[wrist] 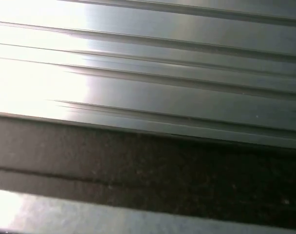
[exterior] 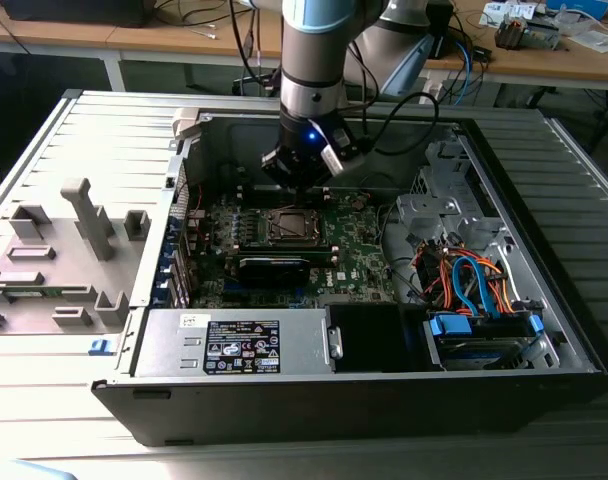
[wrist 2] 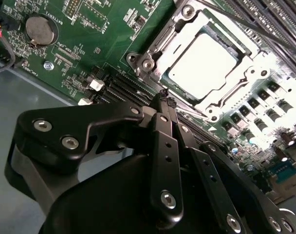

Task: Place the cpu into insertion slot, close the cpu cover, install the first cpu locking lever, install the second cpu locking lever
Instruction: 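Install the first cpu locking lever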

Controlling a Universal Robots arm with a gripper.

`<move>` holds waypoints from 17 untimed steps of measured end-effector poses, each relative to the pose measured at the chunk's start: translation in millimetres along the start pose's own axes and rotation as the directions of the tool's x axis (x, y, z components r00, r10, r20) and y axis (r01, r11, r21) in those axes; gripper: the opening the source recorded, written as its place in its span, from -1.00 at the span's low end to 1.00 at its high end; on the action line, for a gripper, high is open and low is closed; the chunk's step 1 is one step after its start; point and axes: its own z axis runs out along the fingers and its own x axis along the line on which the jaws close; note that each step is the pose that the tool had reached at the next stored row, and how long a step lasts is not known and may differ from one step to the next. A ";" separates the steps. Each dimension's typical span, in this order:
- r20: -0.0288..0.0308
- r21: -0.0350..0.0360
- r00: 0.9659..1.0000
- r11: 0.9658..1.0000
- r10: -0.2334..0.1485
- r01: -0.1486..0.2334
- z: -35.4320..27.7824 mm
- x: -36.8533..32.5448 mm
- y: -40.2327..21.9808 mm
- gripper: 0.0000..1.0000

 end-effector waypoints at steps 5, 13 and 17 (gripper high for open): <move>0.000 0.000 1.000 1.000 -0.003 0.003 3.5 0.3 2.0 -0.79; -0.002 0.003 0.998 0.998 -0.059 0.059 7.9 -1.4 1.9 -0.79; -0.003 0.006 0.997 0.997 -0.079 0.079 9.8 -2.8 1.7 -0.79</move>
